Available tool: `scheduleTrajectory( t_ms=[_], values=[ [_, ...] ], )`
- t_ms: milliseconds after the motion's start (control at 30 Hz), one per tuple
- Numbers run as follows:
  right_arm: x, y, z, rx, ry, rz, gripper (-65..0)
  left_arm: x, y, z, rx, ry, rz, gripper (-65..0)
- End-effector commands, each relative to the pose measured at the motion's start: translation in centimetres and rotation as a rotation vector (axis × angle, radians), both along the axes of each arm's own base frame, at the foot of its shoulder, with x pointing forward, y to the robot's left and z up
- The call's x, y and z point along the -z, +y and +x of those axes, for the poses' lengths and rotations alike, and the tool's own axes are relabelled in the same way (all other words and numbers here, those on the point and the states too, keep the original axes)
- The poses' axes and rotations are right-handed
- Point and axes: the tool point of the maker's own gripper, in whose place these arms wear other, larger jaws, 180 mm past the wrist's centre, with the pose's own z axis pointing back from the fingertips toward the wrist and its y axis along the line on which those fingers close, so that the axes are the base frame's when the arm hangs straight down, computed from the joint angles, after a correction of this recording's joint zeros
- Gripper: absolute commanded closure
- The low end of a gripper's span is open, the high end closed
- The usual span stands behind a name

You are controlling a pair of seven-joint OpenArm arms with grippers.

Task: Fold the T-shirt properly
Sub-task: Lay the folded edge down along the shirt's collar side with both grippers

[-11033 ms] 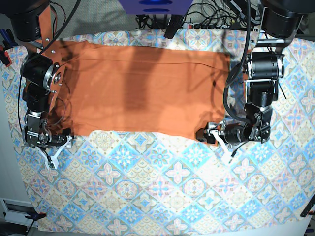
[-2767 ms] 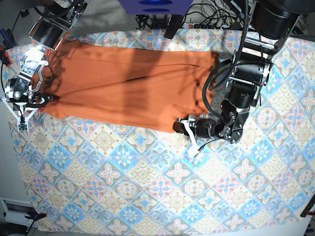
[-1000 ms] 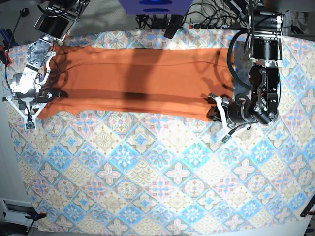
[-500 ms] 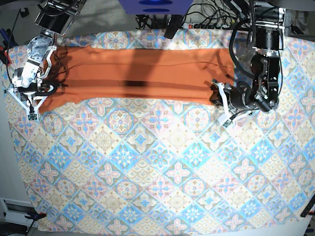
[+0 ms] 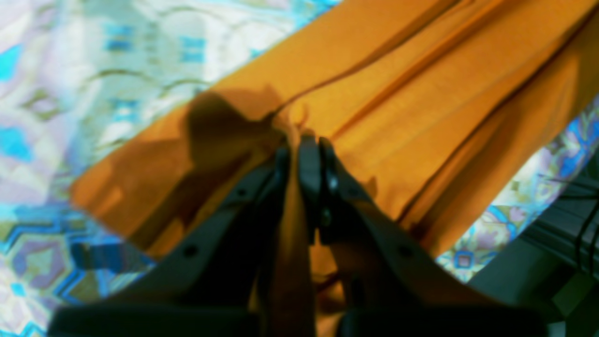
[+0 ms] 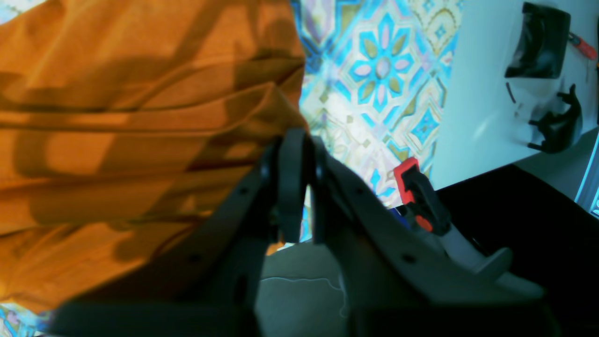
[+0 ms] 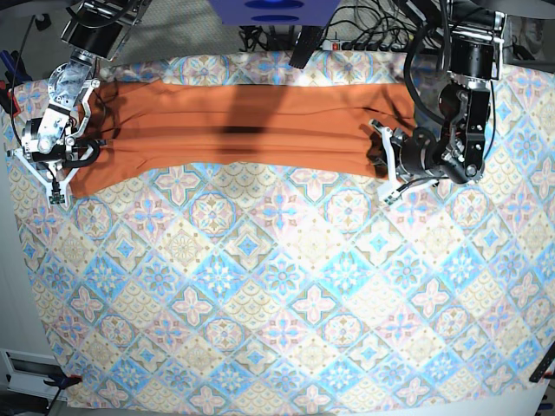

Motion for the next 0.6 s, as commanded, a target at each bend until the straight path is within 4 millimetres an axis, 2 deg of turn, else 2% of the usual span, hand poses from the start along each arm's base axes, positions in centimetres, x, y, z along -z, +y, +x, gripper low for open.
scheduleTrajectory(
  t_ms=[0, 100, 167, 367, 567],
  values=[
    [-1.3, -1.2, 0.5, 0.011, -0.021, -0.048, -2.2, -0.8, 0.9, 1.1, -0.001, -0.034, 0.028, -3.7],
    [-0.8, -1.2, 0.2, 0.014, -0.006, -0.041, -6.9, -0.8, 0.9, 1.0, -0.001, -0.031, 0.028, -11.4],
    [0.0, -1.1, -0.2, 0.018, 0.018, -0.027, -11.1, -0.7, 1.0, 0.9, -0.006, -0.030, 0.028, -14.3],
    [0.9, -1.1, -1.3, 0.020, 0.054, -0.021, -20.1, -0.7, 1.1, 0.9, -0.007, -0.030, 0.029, -15.6],
    [0.8, -1.2, -1.5, 0.024, 0.052, -0.022, -24.1, -0.7, 1.1, 0.9, -0.007, -0.029, 0.030, -15.6]
  ],
)
